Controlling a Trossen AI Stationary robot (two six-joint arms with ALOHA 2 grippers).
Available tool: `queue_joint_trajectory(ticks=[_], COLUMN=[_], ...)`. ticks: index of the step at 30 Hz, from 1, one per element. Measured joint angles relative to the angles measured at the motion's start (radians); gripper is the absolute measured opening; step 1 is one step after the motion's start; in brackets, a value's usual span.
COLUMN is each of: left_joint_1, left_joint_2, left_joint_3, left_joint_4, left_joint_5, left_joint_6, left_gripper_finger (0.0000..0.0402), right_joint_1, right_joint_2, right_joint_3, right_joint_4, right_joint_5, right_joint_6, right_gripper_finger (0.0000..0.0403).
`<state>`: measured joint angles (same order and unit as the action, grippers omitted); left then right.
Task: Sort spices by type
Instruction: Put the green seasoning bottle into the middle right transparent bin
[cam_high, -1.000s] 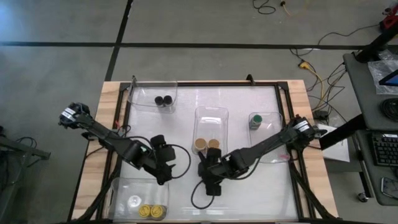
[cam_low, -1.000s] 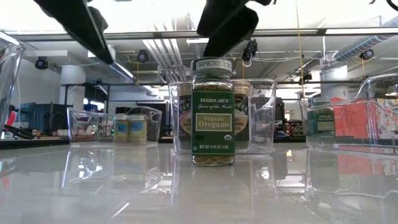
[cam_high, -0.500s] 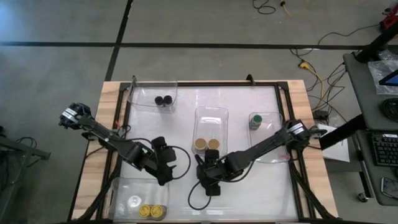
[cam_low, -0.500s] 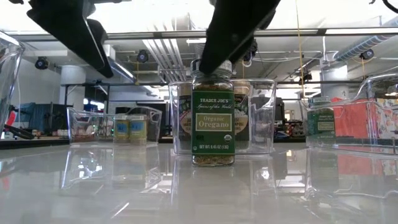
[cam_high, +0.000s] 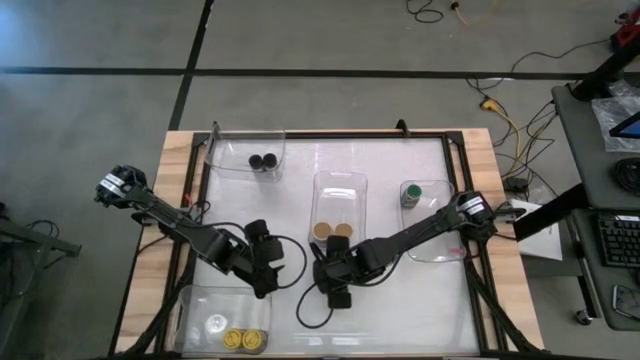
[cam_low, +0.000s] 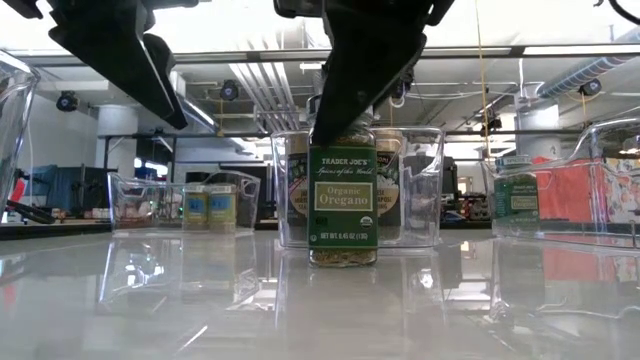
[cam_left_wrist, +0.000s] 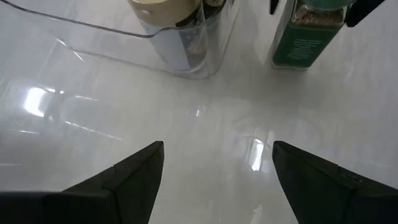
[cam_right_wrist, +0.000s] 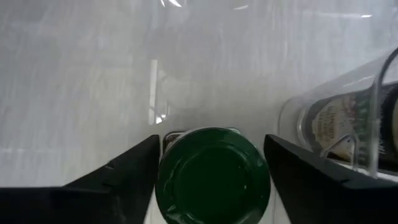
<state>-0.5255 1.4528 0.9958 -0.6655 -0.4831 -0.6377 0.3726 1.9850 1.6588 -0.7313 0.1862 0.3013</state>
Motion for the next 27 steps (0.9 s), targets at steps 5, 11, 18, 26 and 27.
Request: queue_joint_trajectory(ticks=[5,11,18,26,27], left_joint_1=[0.0,0.0,0.0,0.0,0.0], left_joint_2=[0.0,0.0,-0.008,-0.015,-0.015], left_joint_3=[0.0,0.0,0.0,0.0,0.0], left_joint_4=[0.001,0.0,-0.024,-0.034,-0.034], left_joint_5=[-0.006,-0.007,-0.007,-0.008,-0.008], left_joint_6=[0.015,0.034,0.037,0.052,0.053], left_gripper_finger=[0.0283,0.0283,0.0283,0.0283,0.0283], right_joint_1=[-0.007,-0.01,0.013,0.019,0.019], right_joint_2=[0.0,-0.007,-0.016,-0.037,-0.042], right_joint_3=[0.0,0.025,0.272,0.437,0.434], right_joint_4=[-0.001,-0.025,-0.321,-0.623,-0.652], right_joint_5=[-0.041,-0.095,-0.085,-0.006,0.008], right_joint_6=[-0.04,-0.027,-0.056,-0.065,-0.06], right_gripper_finger=[0.0218,0.0192,0.0192,0.0192,0.0192])
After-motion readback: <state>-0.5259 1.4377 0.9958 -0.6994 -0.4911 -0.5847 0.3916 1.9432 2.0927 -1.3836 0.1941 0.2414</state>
